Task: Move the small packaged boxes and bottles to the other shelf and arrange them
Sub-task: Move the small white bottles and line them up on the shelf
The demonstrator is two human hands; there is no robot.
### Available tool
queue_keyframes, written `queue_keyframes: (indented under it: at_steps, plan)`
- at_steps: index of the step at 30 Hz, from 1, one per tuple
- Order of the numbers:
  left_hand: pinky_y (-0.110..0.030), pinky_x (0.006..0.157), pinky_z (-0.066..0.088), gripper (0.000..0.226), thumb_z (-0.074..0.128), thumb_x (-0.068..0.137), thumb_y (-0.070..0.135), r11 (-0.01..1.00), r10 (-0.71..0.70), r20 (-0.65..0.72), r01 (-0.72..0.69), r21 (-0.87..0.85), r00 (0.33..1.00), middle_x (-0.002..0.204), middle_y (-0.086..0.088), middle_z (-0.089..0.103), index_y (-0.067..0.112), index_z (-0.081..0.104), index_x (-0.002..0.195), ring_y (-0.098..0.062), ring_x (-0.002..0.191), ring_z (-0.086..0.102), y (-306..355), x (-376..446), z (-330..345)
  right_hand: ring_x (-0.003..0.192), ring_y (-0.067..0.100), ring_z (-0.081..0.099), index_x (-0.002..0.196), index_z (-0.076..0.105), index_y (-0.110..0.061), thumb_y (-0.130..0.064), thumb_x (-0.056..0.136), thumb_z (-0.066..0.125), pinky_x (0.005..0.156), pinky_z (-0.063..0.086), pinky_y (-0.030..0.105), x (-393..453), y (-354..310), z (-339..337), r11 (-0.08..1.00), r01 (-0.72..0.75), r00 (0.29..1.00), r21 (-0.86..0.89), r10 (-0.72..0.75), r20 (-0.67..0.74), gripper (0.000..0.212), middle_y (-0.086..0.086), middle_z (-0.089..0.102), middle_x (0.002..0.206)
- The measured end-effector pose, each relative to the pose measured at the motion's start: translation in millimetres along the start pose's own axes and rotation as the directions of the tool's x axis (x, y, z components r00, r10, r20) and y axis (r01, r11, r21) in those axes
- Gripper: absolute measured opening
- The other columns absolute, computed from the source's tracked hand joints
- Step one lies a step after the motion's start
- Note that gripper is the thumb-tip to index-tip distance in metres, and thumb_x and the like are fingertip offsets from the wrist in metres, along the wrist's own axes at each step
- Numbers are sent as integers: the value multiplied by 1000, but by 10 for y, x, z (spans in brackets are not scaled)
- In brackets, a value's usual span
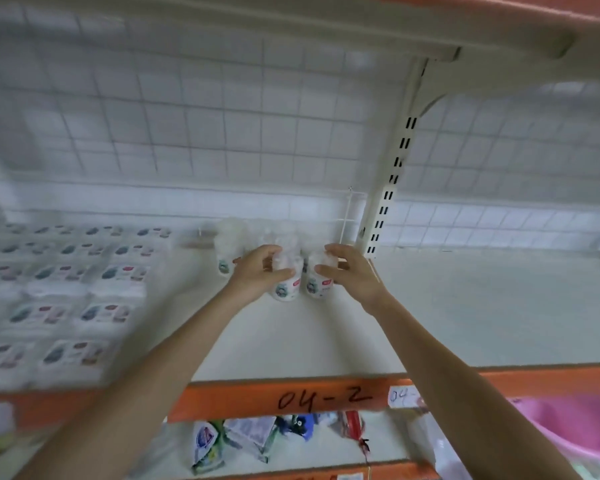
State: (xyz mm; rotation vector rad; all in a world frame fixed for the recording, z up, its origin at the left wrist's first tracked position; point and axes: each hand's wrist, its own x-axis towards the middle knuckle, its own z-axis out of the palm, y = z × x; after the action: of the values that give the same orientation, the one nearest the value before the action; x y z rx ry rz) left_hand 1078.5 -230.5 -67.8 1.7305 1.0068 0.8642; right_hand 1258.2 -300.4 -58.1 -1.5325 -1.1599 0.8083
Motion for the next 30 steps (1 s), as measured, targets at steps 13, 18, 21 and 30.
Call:
queue_keyframes:
  at_steps: [13,18,21,30]
  plan:
    - [-18,83,45,49,75,73,8,998,11,-139,-19,-59,990,109,-7,58,4,53,117,-18,99,56,-24,-61,118,85,9,56,110,54,-16,-11,77,74,73,48,17,37,117,-9,995,52,999,86,-51,-15,40,-11,52,96]
    - [-12,76,42,48,75,74,12,999,31,-135,-37,-40,990,110,-6,58,7,54,117,-15,98,54,-12,-42,143,90,15,57,107,55,-18,-12,77,74,84,48,27,34,140,-11,993,50,999,106,-48,-25,37,-9,54,97]
    - [-8,71,40,47,75,75,12,999,35,-150,-40,-27,988,107,-3,57,6,54,117,-13,95,53,-3,-34,141,92,17,58,108,55,-18,-12,77,74,81,49,25,34,142,0,992,61,998,108,-58,-26,37,-8,54,98]
    - [-21,81,38,49,75,76,16,999,41,-189,-37,27,981,103,-1,54,7,52,118,-15,94,53,19,-57,174,96,20,59,111,54,-21,-17,78,73,84,48,26,37,185,42,994,44,998,95,-40,-50,39,-2,55,107]
